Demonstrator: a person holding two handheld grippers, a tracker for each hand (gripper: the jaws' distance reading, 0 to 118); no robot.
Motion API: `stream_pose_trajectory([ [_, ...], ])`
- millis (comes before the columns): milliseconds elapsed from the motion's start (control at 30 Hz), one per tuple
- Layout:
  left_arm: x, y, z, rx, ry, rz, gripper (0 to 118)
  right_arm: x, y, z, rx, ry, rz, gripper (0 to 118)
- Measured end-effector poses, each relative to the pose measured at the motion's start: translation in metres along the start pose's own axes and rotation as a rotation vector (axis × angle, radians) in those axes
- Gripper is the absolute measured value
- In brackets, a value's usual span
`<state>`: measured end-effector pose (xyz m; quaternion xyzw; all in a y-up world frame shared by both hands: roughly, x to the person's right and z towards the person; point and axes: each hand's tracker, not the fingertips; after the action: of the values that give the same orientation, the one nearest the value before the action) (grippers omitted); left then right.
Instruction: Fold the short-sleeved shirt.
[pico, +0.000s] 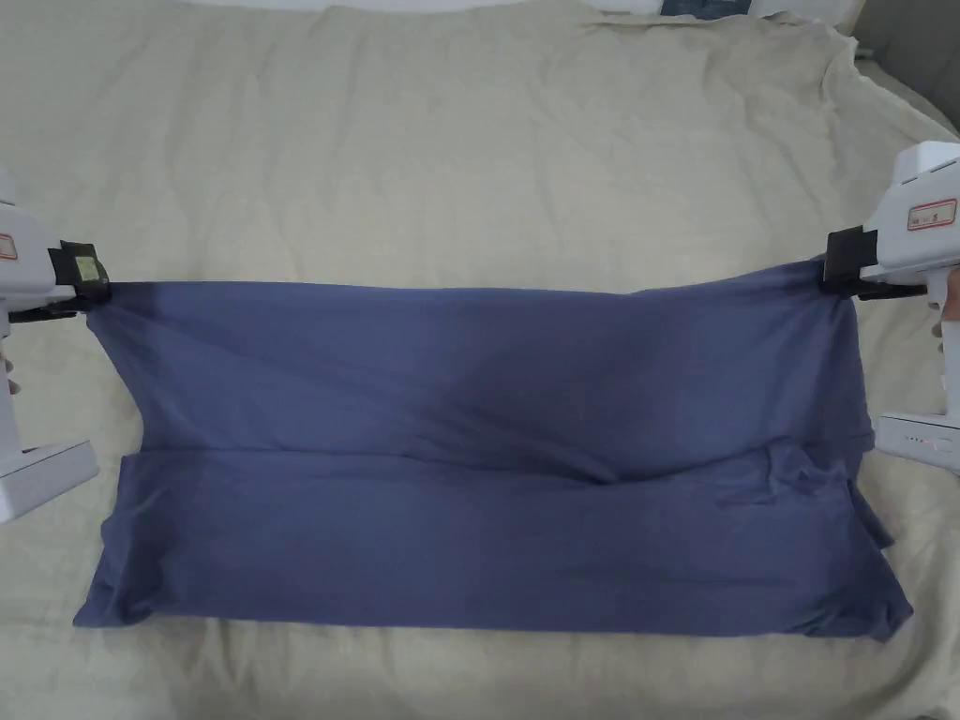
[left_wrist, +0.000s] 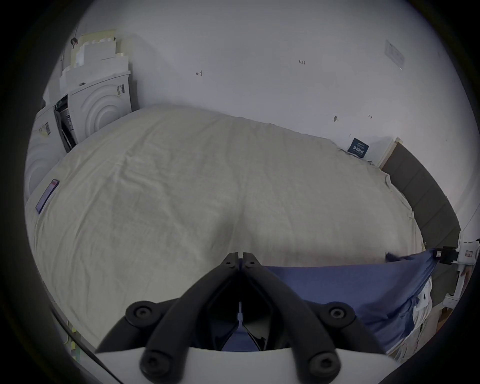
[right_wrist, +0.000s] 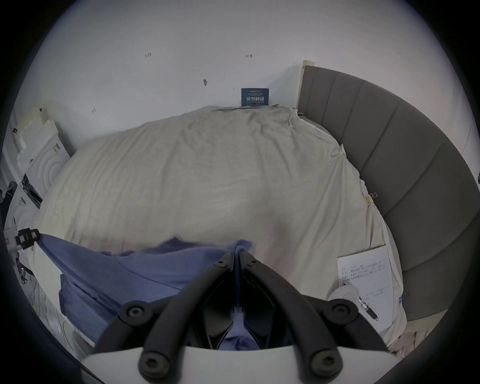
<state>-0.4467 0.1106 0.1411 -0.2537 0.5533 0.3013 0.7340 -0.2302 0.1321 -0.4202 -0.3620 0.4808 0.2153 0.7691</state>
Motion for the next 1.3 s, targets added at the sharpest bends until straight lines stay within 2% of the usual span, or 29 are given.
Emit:
stream_pose_trajectory([
  [267, -0.015, -0.044, 0.042, 0.025, -0.023, 0.036, 0, 0.008, -0.05, 0.057, 0.036, 0.02, 0.012, 3],
  [533, -0.037, -0.101, 0.057, -0.012, -0.007, 0.024, 0, 0.021, -0.125, 0.076, -0.008, 0.056, 0.015, 3],
  [800, -0.047, -0.165, 0.03, -0.172, 0.07, 0.016, 0, 0.036, -0.194, 0.049, -0.136, 0.057, -0.059, 3],
  [900, -0.047, -0.178, 0.026, -0.19, 0.082, 0.029, 0, 0.039, -0.213, 0.035, -0.18, 0.038, -0.069, 3],
  [1067, -0.046, -0.185, 0.023, -0.186, 0.101, 0.072, 0, 0.044, -0.227, 0.018, -0.213, 0.034, -0.137, 3],
  [1100, -0.045, -0.185, 0.024, -0.182, 0.103, 0.066, 6, 0.043, -0.228, 0.017, -0.213, 0.035, -0.137, 6],
  [1133, -0.045, -0.185, 0.025, -0.172, 0.105, 0.058, 21, 0.04, -0.229, 0.018, -0.209, 0.032, -0.133, 17],
  [1167, -0.043, -0.185, 0.028, -0.162, 0.118, 0.052, 35, 0.04, -0.228, 0.02, -0.204, 0.033, -0.124, 38],
  [1200, -0.044, -0.182, 0.033, -0.144, 0.129, 0.057, 46, 0.039, -0.225, 0.022, -0.202, 0.038, -0.108, 46],
  [1267, -0.05, -0.171, 0.044, -0.071, 0.163, 0.096, 62, 0.038, -0.219, 0.031, -0.185, 0.017, -0.093, 65],
  [1300, -0.053, -0.163, 0.052, -0.043, 0.189, 0.13, 86, 0.039, -0.214, 0.035, -0.171, -0.032, -0.086, 96],
])
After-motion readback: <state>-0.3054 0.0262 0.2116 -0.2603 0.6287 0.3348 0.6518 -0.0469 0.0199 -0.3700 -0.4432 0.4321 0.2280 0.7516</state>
